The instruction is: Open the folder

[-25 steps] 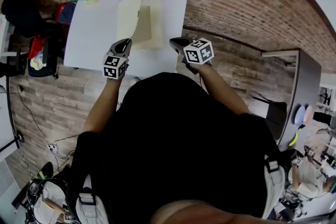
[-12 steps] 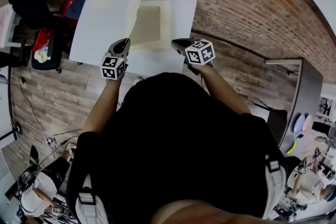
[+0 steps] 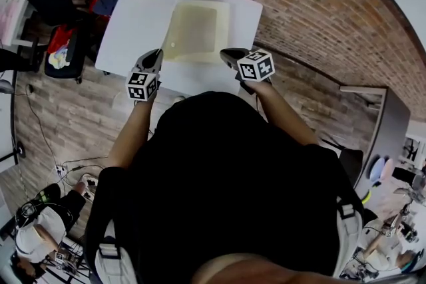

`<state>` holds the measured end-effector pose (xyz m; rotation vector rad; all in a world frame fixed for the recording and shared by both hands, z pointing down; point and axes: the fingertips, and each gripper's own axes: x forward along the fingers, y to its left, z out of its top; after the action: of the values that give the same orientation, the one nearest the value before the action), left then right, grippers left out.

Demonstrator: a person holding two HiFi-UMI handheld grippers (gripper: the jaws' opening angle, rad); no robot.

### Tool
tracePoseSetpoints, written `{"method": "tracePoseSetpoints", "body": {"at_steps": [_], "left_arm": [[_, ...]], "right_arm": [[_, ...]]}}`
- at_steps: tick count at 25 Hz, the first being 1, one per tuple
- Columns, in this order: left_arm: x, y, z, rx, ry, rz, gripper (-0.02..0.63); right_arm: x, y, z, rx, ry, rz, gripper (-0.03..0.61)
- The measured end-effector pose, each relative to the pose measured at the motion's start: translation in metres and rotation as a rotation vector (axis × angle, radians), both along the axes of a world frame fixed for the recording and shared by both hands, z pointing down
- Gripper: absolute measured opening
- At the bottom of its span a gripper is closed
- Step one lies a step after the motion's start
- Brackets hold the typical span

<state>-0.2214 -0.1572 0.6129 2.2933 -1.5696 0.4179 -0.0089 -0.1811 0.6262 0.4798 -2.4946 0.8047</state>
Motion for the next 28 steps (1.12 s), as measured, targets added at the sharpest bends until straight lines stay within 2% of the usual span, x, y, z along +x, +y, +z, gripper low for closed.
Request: {"method": "tracePoseSetpoints", "body": {"at_steps": [23, 28], "left_arm": [[-0.082, 0.028, 0.027, -0.063, 0.045, -0.123, 0.015], [-0.099, 0.033, 0.034, -0.081, 0.083, -0.163, 0.015]], "right_arm": [[-0.046, 0.0, 0.014, -0.033, 0.016, -0.035, 0.025], [-0.051, 0.002, 0.019, -0.047, 0.027, -0.044, 0.025]]}}
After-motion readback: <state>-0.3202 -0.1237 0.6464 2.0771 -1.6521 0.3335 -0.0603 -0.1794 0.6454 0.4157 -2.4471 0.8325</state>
